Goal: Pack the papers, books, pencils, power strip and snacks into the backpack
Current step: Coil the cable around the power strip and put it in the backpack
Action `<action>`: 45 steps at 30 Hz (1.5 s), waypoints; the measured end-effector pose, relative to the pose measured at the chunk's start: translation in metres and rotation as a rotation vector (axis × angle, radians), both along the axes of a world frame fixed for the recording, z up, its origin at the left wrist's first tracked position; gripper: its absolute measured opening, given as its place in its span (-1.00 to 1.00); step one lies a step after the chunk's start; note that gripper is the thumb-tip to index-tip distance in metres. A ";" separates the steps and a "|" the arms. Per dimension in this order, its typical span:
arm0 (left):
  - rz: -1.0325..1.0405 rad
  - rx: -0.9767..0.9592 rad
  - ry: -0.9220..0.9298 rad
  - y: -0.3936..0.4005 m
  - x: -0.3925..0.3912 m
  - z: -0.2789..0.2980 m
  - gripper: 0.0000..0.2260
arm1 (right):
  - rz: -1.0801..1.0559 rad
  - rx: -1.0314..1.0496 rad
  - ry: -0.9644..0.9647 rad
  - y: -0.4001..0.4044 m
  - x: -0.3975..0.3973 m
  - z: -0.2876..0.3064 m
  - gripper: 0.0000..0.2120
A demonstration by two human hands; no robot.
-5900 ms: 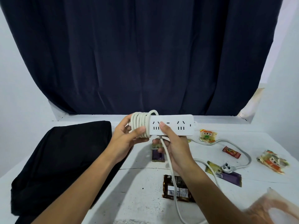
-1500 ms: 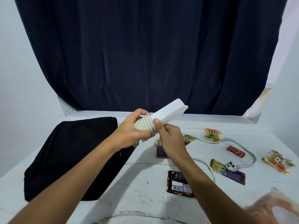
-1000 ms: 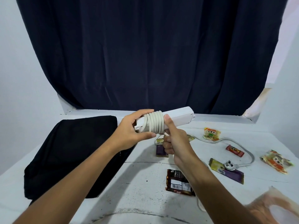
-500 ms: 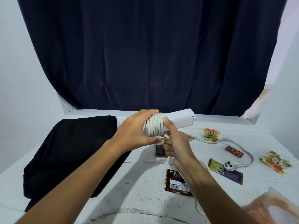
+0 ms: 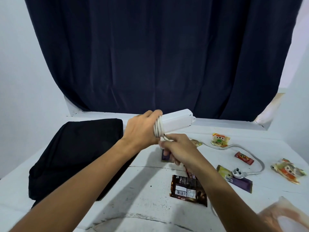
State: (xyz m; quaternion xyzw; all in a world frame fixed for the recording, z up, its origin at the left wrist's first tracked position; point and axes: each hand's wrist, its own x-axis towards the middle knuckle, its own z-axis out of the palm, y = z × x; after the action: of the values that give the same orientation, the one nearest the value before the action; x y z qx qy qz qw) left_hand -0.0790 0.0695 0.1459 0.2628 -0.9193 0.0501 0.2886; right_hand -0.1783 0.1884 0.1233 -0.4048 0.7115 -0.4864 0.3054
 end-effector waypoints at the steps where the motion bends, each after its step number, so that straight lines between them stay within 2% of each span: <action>1: 0.022 -0.011 -0.010 -0.004 0.000 0.001 -0.37 | 0.025 0.060 0.197 0.003 -0.003 0.000 -0.88; 3: 0.078 -0.052 -0.045 -0.015 0.001 0.003 -0.39 | 0.030 0.173 0.541 0.009 -0.009 0.000 -0.87; 4: 0.099 -0.056 -0.071 -0.021 0.004 0.004 -0.41 | 0.020 0.194 0.644 0.014 -0.010 0.001 -0.84; 6: 0.110 -0.041 -0.149 -0.029 0.011 0.005 -0.41 | -0.012 0.116 0.733 0.021 -0.010 0.007 -0.79; 8: 0.062 -0.053 -0.302 -0.028 0.014 0.007 -0.37 | -0.042 -0.067 0.745 0.022 -0.012 0.014 -0.80; 11: -0.092 0.049 -0.477 -0.016 0.016 0.006 -0.33 | -0.042 -0.284 0.677 0.015 -0.025 0.021 -0.86; 14: -0.209 0.326 -0.387 -0.002 0.022 0.003 -0.31 | -0.020 -0.337 0.549 0.015 -0.044 0.032 -0.93; 17: -0.364 0.577 -0.214 0.012 0.029 0.005 -0.39 | 0.119 -0.320 0.142 0.024 -0.067 0.038 -0.92; 20: -0.480 0.739 -0.119 0.024 0.029 0.012 -0.41 | 0.267 -0.337 -0.270 0.025 -0.074 0.030 -0.85; 22: -0.517 0.821 -0.034 0.029 0.027 0.014 -0.35 | 0.298 -0.364 -0.486 0.024 -0.070 0.019 -0.85; 24: -0.516 0.911 0.067 0.029 0.025 0.013 -0.23 | 0.309 -0.454 -0.600 0.023 -0.065 0.007 -0.89; 26: -0.514 0.984 0.122 0.026 0.024 0.010 -0.14 | 0.301 -0.502 -0.617 0.021 -0.064 -0.004 -0.84; 29: -0.526 1.012 0.176 0.025 0.020 0.007 -0.13 | 0.298 -0.500 -0.644 0.018 -0.062 -0.015 -0.70; 31: -0.527 1.008 0.213 0.026 0.016 0.006 -0.17 | 0.346 -0.509 -0.644 0.017 -0.061 -0.018 -0.69; 34: -0.538 1.030 0.254 0.024 0.010 0.006 -0.28 | 0.446 -0.512 -0.614 0.014 -0.061 -0.017 -0.43; 37: -0.517 1.008 0.253 0.019 0.007 0.003 -0.39 | 0.430 -0.495 -0.547 0.009 -0.060 -0.016 -0.31; 42: -0.453 0.971 0.265 0.007 0.003 0.002 -0.41 | 0.281 -0.399 -0.338 -0.002 -0.053 -0.019 -0.61; 45: -0.449 0.922 0.242 -0.003 0.002 0.005 -0.44 | 0.238 -0.389 -0.312 -0.011 -0.050 -0.019 -0.66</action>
State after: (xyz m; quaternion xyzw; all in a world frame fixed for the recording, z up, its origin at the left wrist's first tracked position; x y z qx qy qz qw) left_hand -0.0774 0.0661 0.1511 0.1631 -0.8397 -0.4532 0.2509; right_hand -0.2288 0.1775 0.1048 -0.4567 0.4965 -0.6312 0.3826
